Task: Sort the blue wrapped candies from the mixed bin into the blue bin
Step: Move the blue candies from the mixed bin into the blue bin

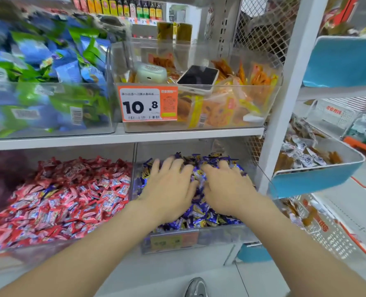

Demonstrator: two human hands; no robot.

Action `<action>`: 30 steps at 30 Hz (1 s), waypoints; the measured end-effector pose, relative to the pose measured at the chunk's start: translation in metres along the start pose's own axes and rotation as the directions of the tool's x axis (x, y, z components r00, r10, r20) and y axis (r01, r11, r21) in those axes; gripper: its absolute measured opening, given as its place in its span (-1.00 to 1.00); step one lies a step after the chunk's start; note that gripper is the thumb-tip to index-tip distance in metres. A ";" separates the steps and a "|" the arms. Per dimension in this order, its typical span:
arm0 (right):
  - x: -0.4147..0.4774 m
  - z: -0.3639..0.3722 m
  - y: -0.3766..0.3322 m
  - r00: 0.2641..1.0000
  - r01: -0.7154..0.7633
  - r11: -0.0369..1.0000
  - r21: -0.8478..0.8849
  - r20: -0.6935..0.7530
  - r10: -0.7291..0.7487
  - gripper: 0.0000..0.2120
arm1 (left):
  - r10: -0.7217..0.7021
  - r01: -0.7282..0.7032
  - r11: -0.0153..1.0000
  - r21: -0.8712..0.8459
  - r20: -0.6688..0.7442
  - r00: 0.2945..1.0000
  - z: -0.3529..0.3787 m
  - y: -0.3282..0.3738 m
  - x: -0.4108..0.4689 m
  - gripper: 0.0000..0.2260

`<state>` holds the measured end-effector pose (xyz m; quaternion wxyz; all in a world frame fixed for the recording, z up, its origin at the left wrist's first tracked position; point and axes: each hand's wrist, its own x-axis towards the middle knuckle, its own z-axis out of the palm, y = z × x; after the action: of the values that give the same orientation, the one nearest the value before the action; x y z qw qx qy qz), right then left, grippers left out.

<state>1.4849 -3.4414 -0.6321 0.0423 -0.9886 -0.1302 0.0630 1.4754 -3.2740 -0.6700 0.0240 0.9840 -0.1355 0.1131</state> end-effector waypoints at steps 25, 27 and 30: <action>0.155 0.071 -0.302 0.958 0.239 0.929 0.284 0.084 -0.273 -0.30 | -0.751 0.800 0.423 -0.425 0.329 0.572 0.028 -0.344 -0.063 -0.49; 0.160 0.074 -0.315 0.958 0.222 0.936 0.273 0.117 -0.262 -0.32 | -0.740 0.800 0.361 -0.479 0.375 0.558 0.022 -0.345 -0.063 -0.41; 0.169 0.076 -0.330 0.961 0.183 0.936 0.299 0.146 -0.235 -0.23 | -0.676 0.795 0.410 -0.447 0.435 0.594 0.006 -0.321 -0.063 -0.51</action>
<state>1.5535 -3.0745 -0.6937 0.1776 -0.9430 -0.2278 0.1650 1.5045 -2.9490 -0.6953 0.3692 0.8839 0.2825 -0.0511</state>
